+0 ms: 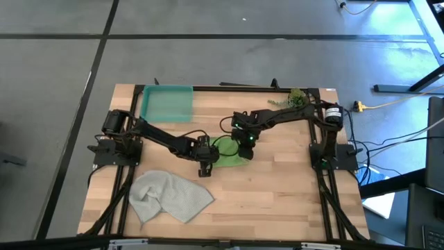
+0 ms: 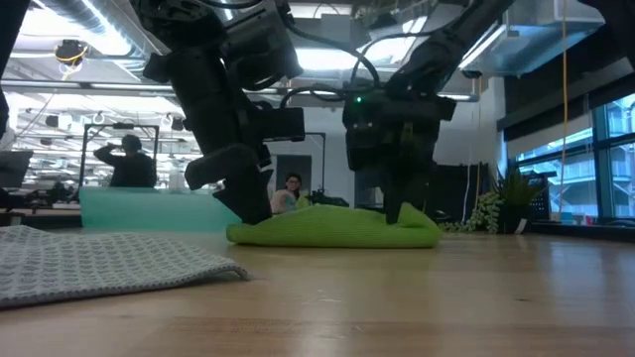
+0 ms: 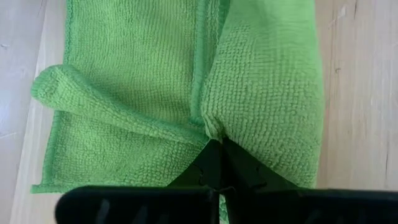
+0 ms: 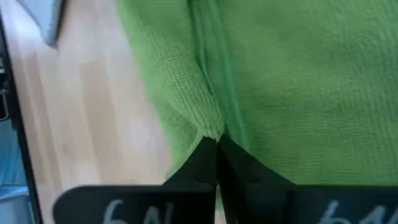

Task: Roll microfiber towels into tight, uniform cylinder then place into a basket
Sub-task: Roll the green towel

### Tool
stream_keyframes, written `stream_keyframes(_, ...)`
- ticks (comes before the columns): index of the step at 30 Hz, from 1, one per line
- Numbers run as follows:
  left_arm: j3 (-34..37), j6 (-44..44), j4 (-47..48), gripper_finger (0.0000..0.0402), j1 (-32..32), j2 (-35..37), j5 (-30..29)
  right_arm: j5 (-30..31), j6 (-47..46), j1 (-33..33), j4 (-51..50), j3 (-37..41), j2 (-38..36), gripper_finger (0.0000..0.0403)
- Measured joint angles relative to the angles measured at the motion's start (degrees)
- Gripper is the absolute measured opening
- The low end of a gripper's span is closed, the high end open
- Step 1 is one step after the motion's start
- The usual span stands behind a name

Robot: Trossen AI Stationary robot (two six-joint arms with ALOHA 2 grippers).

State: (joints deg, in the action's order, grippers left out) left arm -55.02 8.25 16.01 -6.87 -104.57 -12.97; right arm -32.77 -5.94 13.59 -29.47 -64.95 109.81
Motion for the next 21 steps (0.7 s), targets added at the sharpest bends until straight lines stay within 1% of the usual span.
stream_keyframes(8,0.0,0.6,-0.1,0.0,0.0,0.4,-1.2,4.2,0.1,0.9,-0.6,0.0,1.4,0.0005)
stream_keyframes(14,0.3,2.1,1.7,0.0,0.0,2.3,-6.1,4.7,0.5,0.9,-0.7,0.0,1.4,0.0005)
stream_keyframes(18,0.3,3.7,2.9,0.0,0.0,3.3,-10.8,4.8,0.8,0.9,-0.6,0.0,1.5,0.0005)
stream_keyframes(21,0.3,3.6,2.8,0.0,0.0,3.3,-11.3,4.9,1.7,0.8,-0.5,0.0,1.5,0.0005)
